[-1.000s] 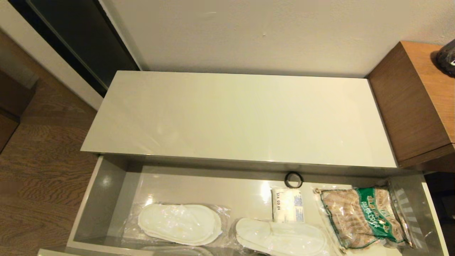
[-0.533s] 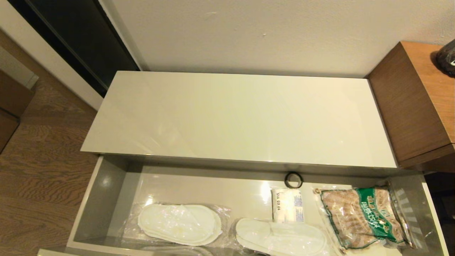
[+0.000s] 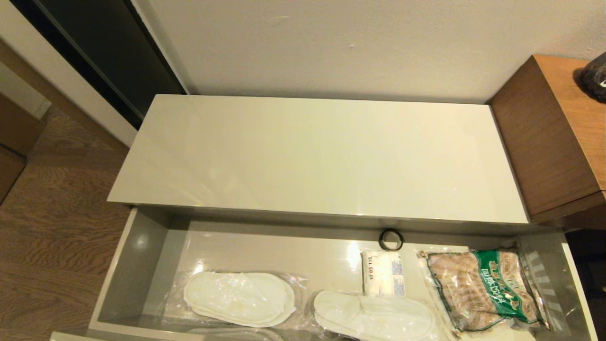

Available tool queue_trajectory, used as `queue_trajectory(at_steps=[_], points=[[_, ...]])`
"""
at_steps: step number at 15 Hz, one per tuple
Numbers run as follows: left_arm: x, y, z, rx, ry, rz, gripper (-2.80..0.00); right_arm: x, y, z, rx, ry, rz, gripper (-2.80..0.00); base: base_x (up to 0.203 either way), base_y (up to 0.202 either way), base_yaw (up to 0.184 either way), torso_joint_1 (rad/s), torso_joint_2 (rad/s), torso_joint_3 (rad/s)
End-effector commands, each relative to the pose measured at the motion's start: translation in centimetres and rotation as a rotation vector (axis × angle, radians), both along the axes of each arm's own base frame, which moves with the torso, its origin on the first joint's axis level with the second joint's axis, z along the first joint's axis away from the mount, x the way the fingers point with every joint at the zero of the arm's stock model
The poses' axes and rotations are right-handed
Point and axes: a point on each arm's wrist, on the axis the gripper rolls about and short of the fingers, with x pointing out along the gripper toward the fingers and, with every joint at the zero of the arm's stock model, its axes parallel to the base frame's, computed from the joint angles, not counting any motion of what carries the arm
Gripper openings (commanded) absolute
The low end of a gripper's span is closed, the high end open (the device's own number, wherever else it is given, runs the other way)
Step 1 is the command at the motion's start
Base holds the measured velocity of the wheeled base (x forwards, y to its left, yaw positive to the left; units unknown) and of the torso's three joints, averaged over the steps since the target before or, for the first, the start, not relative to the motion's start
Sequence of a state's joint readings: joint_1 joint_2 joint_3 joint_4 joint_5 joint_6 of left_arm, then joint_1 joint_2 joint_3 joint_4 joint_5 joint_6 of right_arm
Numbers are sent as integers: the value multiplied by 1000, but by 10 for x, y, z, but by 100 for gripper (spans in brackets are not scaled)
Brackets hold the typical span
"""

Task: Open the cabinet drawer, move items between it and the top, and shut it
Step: Take out the tissue from the drawer

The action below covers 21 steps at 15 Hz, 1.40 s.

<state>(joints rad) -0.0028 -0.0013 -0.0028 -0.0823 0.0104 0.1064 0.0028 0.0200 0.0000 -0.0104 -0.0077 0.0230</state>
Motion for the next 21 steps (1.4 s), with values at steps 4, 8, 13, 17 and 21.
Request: queue_trajectory(at_steps=[4, 8, 13, 17, 21], points=[[0, -1, -2, 39, 18, -26, -280, 0, 0, -1, 0, 2, 0, -280, 0, 0, 0, 0, 0, 0], [0, -1, -2, 38, 17, -26, -280, 0, 0, -1, 0, 2, 0, -280, 0, 0, 0, 0, 0, 0], [0, -1, -2, 43, 18, -24, -280, 0, 0, -1, 0, 3, 0, -280, 0, 0, 0, 0, 0, 0], [0, 0, -1, -233, 10, -26, -280, 0, 0, -1, 0, 3, 0, -280, 0, 0, 0, 0, 0, 0], [0, 0, -1, -260, 26, -30, -280, 0, 0, 0, 0, 1, 0, -280, 0, 0, 0, 0, 0, 0]])
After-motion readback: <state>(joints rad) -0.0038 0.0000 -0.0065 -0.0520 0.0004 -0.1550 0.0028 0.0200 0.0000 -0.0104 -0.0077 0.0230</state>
